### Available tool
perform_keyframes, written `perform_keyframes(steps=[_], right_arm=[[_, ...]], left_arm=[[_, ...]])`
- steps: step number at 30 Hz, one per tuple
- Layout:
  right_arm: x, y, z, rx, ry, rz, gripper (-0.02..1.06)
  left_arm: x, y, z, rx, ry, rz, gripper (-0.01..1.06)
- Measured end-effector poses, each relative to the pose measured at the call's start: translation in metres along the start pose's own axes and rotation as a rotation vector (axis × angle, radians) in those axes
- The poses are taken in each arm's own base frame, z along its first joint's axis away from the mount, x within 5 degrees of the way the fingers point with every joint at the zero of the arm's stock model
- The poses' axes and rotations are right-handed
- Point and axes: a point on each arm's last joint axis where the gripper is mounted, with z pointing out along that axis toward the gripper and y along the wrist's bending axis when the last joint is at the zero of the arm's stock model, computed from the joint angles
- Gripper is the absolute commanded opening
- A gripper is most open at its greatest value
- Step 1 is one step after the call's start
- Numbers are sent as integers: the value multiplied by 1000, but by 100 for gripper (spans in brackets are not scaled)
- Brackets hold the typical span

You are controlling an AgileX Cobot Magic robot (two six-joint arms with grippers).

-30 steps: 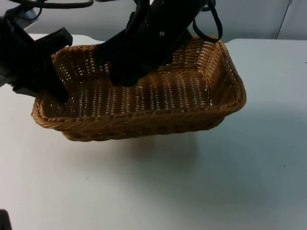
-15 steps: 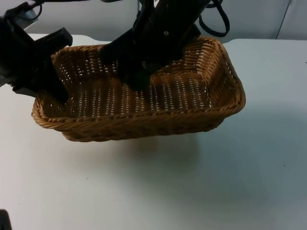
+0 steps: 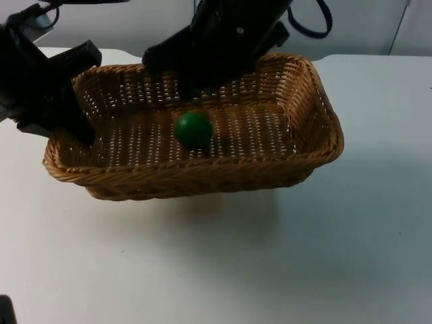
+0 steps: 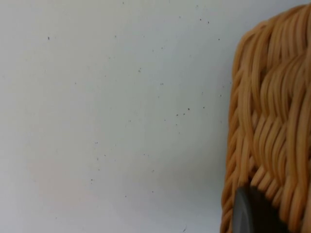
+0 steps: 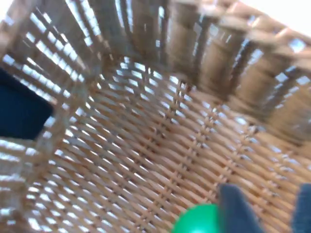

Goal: Pick up the basket with the left hand and place the ball into the basket with the right hand.

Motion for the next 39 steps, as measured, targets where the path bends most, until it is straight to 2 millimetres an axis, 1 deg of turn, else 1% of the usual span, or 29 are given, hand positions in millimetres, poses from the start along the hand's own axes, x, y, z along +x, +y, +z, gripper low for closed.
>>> perform_keyframes(steps=[1, 2, 3, 7, 8, 9, 12, 13, 14, 17, 18, 19, 21, 22, 23, 27, 28, 30, 32, 33, 34, 36, 37, 39], right_arm=[[-4, 0, -11, -1, -24, 0, 2], [-8, 0, -25, 1, -53, -5, 0], [-8, 0, -25, 1, -53, -5, 0], [-20, -2, -77, 41, -163, -40, 0], [-20, -2, -77, 41, -163, -40, 0], [-23, -6, -95, 61, -201, -30, 0], [-24, -20, -125, 123, -249, -8, 0], [-24, -20, -125, 123, -249, -8, 0], [-24, -26, -132, 154, -255, 1, 0], [-18, -47, -153, 258, -226, 34, 0], [-18, -47, -153, 258, -226, 34, 0], [-16, -52, -159, 287, -215, 43, 0], [-11, -61, -174, 328, -208, 61, 0], [-9, -66, -189, 349, -225, 77, 0], [-9, -66, -189, 349, -225, 77, 0], [0, -77, -246, 423, -341, 124, 0], [0, -77, -246, 423, -341, 124, 0], [8, -80, -277, 477, -395, 143, 0], [18, -83, -303, 553, -424, 169, 0], [18, -83, -303, 553, -424, 169, 0], [27, -84, -321, 601, -439, 190, 0], [36, -86, -338, 654, -456, 210, 0], [36, -86, -338, 654, -456, 210, 0], [43, -85, -352, 674, -471, 226, 0]], left_arm=[[0, 0, 0, -2, -2, 1, 0], [0, 0, 0, -2, -2, 1, 0], [0, 0, 0, -2, -2, 1, 0], [0, 0, 0, -2, -4, 1, 0], [0, 0, 0, -2, -4, 1, 0], [0, 0, 0, -2, -4, 1, 0], [0, 0, 0, -4, -3, 3, 0], [0, 0, 0, -4, -3, 3, 0], [0, 0, 0, -4, -3, 3, 0], [0, 0, 0, -4, -3, 3, 0], [0, 0, 0, -4, -3, 3, 0], [0, 0, 0, -4, -3, 3, 0], [0, 0, 0, -4, -3, 3, 0], [0, 0, 0, -4, -3, 3, 0], [0, 0, 0, -4, -3, 3, 0], [0, 1, 0, -8, -4, 5, 0], [0, 1, 0, -8, -4, 5, 0], [0, 1, 0, -13, -2, 10, 0], [0, 2, 0, -18, -1, 14, 0], [0, 2, 0, -18, -1, 14, 0], [0, 2, 0, -22, -1, 17, 0], [0, 2, 0, -25, -1, 20, 0], [0, 2, 0, -25, -1, 20, 0], [0, 3, 0, -28, -4, 23, 0]])
